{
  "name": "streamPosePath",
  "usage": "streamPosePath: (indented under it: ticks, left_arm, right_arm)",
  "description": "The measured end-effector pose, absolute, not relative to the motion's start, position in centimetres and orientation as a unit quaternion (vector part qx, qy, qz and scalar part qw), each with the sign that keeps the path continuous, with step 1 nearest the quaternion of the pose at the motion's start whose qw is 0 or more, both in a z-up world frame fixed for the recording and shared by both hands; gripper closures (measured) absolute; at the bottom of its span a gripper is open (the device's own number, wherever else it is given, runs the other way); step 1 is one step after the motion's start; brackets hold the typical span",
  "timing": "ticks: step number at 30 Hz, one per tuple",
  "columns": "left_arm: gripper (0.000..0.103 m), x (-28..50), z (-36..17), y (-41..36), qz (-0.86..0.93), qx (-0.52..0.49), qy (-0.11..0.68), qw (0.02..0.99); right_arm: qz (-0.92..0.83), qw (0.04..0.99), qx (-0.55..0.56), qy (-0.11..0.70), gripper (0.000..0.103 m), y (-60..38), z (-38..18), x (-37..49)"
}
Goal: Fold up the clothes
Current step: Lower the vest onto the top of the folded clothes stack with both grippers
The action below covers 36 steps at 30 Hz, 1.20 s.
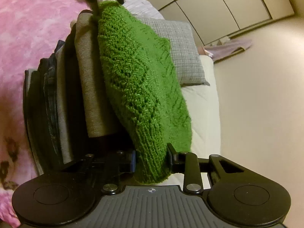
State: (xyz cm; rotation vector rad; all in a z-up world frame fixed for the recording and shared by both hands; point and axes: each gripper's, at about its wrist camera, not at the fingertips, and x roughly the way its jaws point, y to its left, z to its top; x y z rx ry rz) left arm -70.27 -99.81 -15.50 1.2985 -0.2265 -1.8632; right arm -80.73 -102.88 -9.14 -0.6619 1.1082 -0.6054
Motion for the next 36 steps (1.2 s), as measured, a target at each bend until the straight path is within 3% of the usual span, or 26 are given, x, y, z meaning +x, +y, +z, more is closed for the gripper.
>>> streamPosePath:
  ticks: [11, 15, 18, 25, 31, 36]
  left_arm:
    - [0.069, -67.7, -9.7, -102.5, -0.784, 0.408, 0.027, 0.467]
    - [0.07, -67.9, -11.1, -107.3, -0.781, 0.407, 0.095, 0.464]
    - [0.079, -68.0, -12.7, -108.1, -0.782, 0.421, 0.126, 0.442]
    - [0.083, -68.1, -13.2, -107.9, -0.78, 0.418, 0.144, 0.443]
    - [0.084, -67.6, -13.8, -107.6, -0.78, 0.399, 0.174, 0.451]
    - [0.084, -67.9, -13.7, -107.2, -0.773, 0.401, 0.177, 0.458]
  right_arm:
    - [-0.317, 0.789, -0.19, 0.492, 0.074, -103.4, -7.3, -81.6]
    - [-0.324, 0.789, -0.161, 0.497, 0.073, -103.4, -6.1, -81.6]
    - [-0.328, 0.783, -0.127, 0.512, 0.072, -102.9, -4.5, -82.2]
    - [-0.343, 0.834, -0.02, 0.431, 0.072, -101.9, 0.4, -82.0]
    - [-0.37, 0.834, 0.194, 0.36, 0.072, -107.7, -2.9, -82.7]
    - [-0.36, 0.833, 0.18, 0.38, 0.07, -108.0, -2.2, -81.9]
